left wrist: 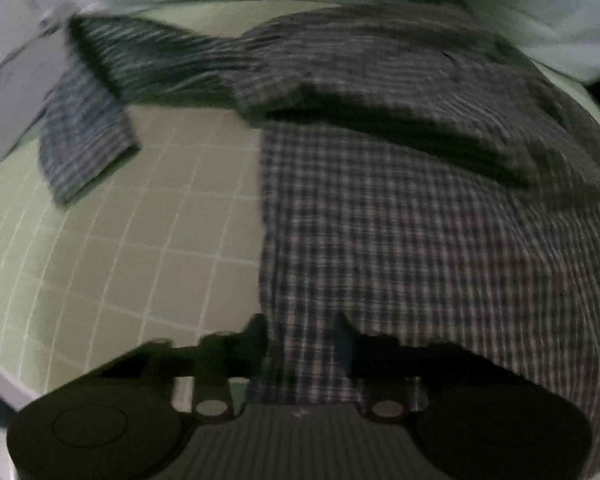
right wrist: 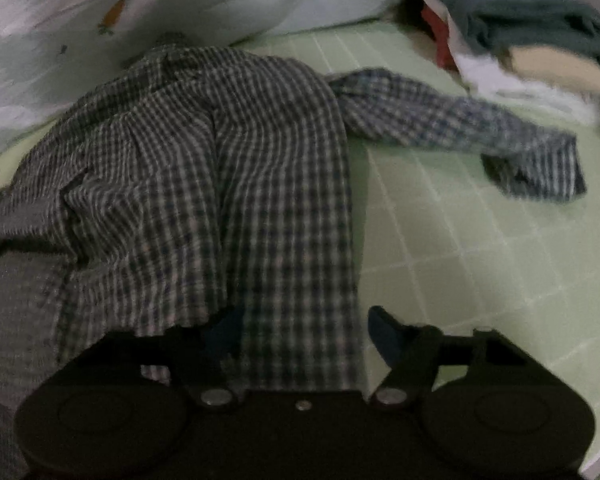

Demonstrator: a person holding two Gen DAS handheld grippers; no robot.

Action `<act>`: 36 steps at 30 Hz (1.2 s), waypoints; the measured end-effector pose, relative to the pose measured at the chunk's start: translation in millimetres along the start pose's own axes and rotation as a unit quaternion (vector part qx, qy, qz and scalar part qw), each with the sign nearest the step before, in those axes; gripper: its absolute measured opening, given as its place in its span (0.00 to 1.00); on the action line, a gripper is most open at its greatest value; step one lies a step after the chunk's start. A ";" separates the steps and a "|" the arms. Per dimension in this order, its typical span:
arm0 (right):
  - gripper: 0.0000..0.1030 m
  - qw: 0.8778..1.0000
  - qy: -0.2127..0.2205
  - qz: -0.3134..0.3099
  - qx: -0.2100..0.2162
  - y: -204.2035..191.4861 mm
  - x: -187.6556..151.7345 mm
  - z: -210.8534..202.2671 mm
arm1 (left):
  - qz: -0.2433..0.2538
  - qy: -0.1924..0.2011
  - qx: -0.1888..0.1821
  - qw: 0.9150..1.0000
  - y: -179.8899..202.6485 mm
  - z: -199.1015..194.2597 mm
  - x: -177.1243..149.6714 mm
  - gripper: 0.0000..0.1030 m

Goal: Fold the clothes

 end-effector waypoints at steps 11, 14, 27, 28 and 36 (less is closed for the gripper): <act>0.00 0.998 0.017 0.049 -0.032 5.7 -4.5 -15.9 | -0.022 0.052 0.077 0.995 -74.9 -11.9 26.3 0.03; 0.00 0.998 0.022 0.042 -0.045 5.2 -3.2 -21.2 | -0.061 0.071 0.120 0.988 -123.1 -19.5 40.6 0.04; 0.86 0.996 0.035 0.081 -0.006 17.0 14.1 -33.1 | -0.099 0.089 0.086 0.987 -80.3 -48.4 32.9 0.76; 0.86 0.995 0.041 0.089 -0.005 26.2 20.4 -34.5 | -0.100 0.090 0.084 0.987 -72.8 -50.5 31.3 0.76; 0.87 0.986 0.083 0.144 -0.014 99.7 66.6 -39.7 | -0.125 0.094 0.082 0.984 -13.9 -59.5 22.1 0.76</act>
Point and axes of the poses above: each gripper's, at about its wrist camera, not at the fingertips, and z roughly the way its jaws point, y to its right, x to its top, the point moved 7 cm from there along z, roughly the way its jaws point, and after that the axes turned 5 degrees about -y, right-handed, at the moved point
